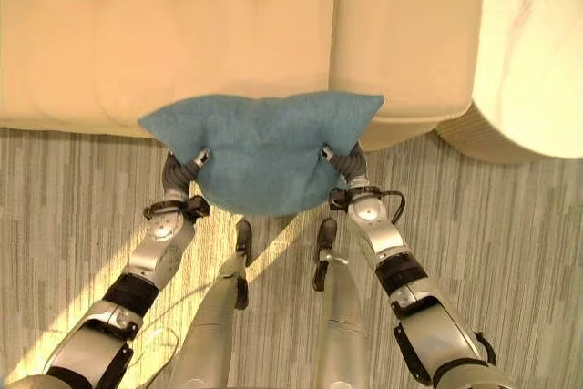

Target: Pick up all the scattered cushions and arrange them neatly on the sofa.

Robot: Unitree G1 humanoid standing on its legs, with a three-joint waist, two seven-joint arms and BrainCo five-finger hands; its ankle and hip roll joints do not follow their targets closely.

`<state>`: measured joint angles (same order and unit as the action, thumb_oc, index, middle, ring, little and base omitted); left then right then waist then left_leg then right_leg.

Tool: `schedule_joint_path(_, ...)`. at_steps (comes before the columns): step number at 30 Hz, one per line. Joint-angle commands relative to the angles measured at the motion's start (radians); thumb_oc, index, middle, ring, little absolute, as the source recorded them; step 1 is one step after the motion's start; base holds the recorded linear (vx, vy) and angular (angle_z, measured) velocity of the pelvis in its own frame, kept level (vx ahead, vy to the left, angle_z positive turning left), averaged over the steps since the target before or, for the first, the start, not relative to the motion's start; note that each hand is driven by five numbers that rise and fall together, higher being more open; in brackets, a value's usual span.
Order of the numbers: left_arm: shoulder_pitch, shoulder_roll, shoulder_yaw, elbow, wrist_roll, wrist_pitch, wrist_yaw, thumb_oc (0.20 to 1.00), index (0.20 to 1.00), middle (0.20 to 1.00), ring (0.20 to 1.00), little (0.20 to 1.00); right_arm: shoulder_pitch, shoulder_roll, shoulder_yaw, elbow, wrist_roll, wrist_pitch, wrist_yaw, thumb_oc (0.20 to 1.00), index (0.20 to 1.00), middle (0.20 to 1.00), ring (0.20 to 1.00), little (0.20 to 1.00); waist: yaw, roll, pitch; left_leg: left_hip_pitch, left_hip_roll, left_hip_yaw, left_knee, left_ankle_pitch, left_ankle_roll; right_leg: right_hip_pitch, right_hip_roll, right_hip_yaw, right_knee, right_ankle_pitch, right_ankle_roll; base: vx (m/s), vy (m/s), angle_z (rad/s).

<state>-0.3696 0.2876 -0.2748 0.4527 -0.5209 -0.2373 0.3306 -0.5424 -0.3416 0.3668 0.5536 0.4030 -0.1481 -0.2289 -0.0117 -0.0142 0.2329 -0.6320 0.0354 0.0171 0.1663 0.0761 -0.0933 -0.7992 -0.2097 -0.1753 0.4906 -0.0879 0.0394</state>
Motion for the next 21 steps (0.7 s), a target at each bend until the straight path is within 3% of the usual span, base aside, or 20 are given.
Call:
schedule_joint_path(1, -0.035, -0.009, 0.003, -0.108, 0.024, -0.098, -0.081, 0.2, 0.2, 0.2, 0.2, 0.2, -0.053, 0.055, 0.015, -0.137, -0.032, -0.116, 0.081, 0.2, 0.2, 0.2, 0.2, 0.2, 0.0, -0.005, -0.051, 0.041, -0.021, -0.054, 0.013, -0.052, -0.03, 0.207, -0.003, -0.047, -0.248, 0.104, 0.109, 0.08, -0.027, 0.06)
schedule_joint_path(6, 0.092, -0.014, 0.036, -0.138, 0.014, -0.092, -0.117, 0.2, 0.2, 0.2, 0.2, 0.2, 0.058, 0.065, 0.008, -0.178, -0.043, -0.109, 0.116, 0.2, 0.2, 0.2, 0.2, 0.2, 0.011, -0.006, -0.071, 0.222, -0.011, -0.045, -0.063, -0.041, -0.032, 0.41, 0.016, -0.082, -0.331, 0.103, 0.112, 0.09, -0.031, 0.08)
schedule_joint_path(13, 0.223, 0.001, 0.085, -0.15, 0.018, -0.066, -0.16, 0.2, 0.2, 0.2, 0.2, 0.2, 0.157, 0.046, -0.017, -0.193, -0.061, -0.088, 0.158, 0.2, 0.2, 0.2, 0.2, 0.2, 0.022, -0.006, -0.135, 0.399, 0.021, -0.021, -0.165, -0.021, -0.044, 0.596, 0.04, -0.103, -0.421, 0.096, 0.119, 0.08, -0.027, 0.04)
schedule_joint_path(17, 0.273, 0.0, 0.093, -0.15, 0.026, -0.05, -0.178, 0.2, 0.2, 0.2, 0.2, 0.2, 0.207, 0.038, -0.035, -0.193, -0.078, -0.074, 0.17, 0.2, 0.2, 0.2, 0.2, 0.2, 0.036, -0.004, -0.148, 0.473, 0.037, -0.023, -0.196, -0.014, -0.053, 0.681, 0.056, -0.121, -0.445, 0.073, 0.111, 0.09, -0.086, 0.1)
schedule_joint_path(19, 0.309, -0.014, 0.091, -0.154, 0.028, -0.041, -0.196, 0.2, 0.2, 0.2, 0.2, 0.2, 0.263, 0.022, -0.065, -0.205, -0.097, -0.073, 0.172, 0.2, 0.2, 0.2, 0.2, 0.2, 0.052, -0.016, -0.147, 0.471, 0.03, -0.038, -0.159, -0.016, -0.064, 0.758, 0.06, -0.173, -0.477, 0.055, 0.102, 0.06, -0.141, 0.57)
schedule_joint_path(21, 0.309, -0.022, 0.083, -0.144, 0.031, -0.037, -0.207, 0.2, 0.2, 0.2, 0.2, 0.2, 0.285, 0.013, -0.083, -0.209, -0.105, -0.073, 0.171, 0.2, 0.2, 0.2, 0.2, 0.2, 0.047, -0.022, -0.151, 0.454, 0.03, 0.024, -0.123, -0.024, -0.052, 0.775, 0.058, -0.2, -0.486, 0.052, 0.102, -0.01, -0.037, 0.97)
